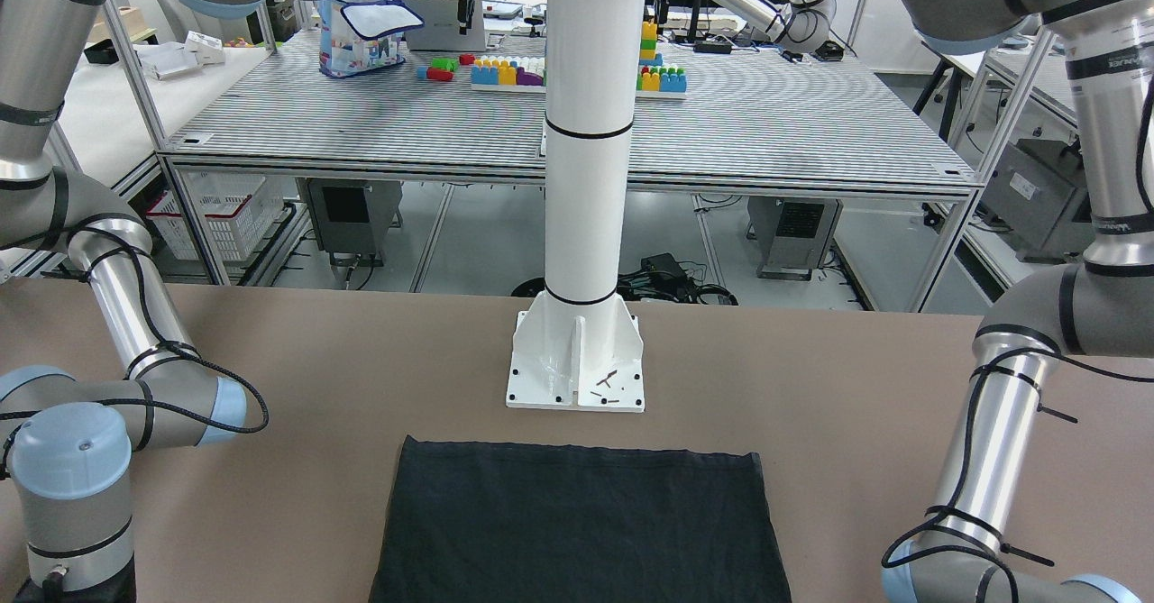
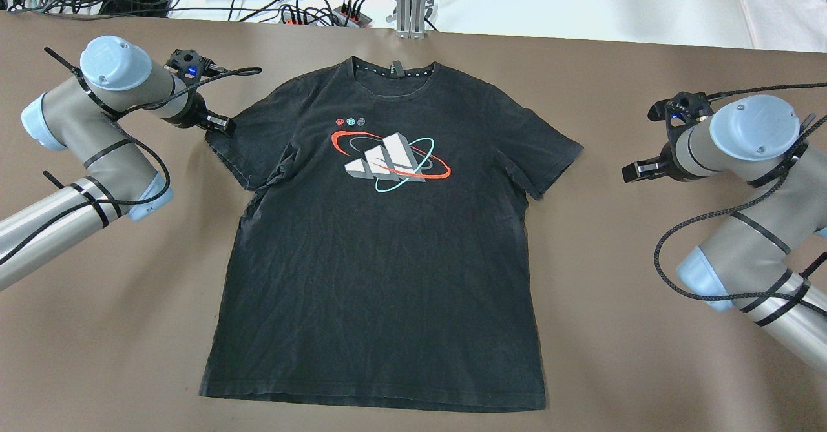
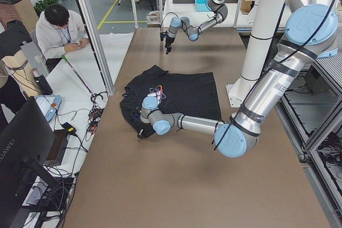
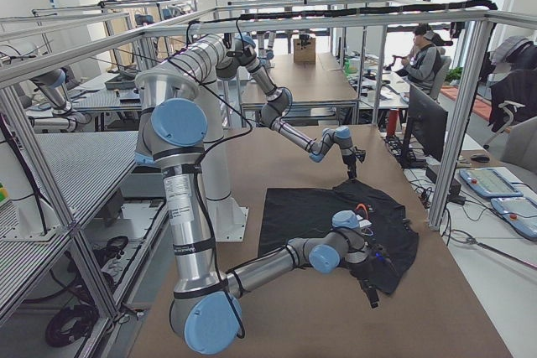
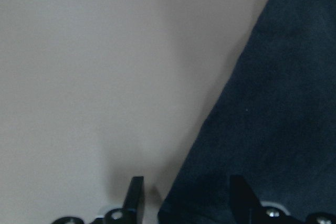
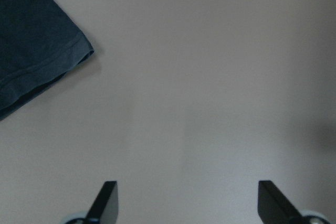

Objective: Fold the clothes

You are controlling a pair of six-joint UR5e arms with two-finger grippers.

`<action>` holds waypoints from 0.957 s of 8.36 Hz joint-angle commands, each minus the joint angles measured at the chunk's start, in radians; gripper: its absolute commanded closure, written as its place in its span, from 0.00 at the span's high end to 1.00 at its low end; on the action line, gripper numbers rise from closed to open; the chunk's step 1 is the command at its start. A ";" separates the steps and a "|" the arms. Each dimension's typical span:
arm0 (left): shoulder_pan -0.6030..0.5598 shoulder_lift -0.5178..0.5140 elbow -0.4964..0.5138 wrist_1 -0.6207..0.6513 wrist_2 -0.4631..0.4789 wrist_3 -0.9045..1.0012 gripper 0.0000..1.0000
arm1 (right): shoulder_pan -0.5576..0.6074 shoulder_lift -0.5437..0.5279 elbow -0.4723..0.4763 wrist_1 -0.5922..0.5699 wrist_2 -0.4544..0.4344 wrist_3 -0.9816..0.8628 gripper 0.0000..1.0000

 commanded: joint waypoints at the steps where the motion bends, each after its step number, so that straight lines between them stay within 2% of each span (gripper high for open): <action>1: 0.000 0.007 -0.002 -0.002 -0.022 -0.001 0.47 | 0.000 0.000 0.001 0.001 0.000 0.000 0.94; 3: -0.002 0.045 -0.047 -0.002 -0.062 0.002 0.13 | -0.005 0.000 0.004 0.004 0.000 0.000 0.94; 4: -0.002 0.059 -0.066 -0.002 -0.062 0.002 0.00 | -0.005 0.000 0.003 0.004 0.000 0.000 0.94; 6: 0.000 0.041 -0.066 0.001 -0.059 -0.010 0.00 | -0.005 0.000 0.004 0.004 0.000 0.000 0.94; 8: 0.003 -0.003 -0.064 0.009 -0.048 -0.106 0.00 | -0.006 0.000 0.006 0.004 0.000 0.001 0.94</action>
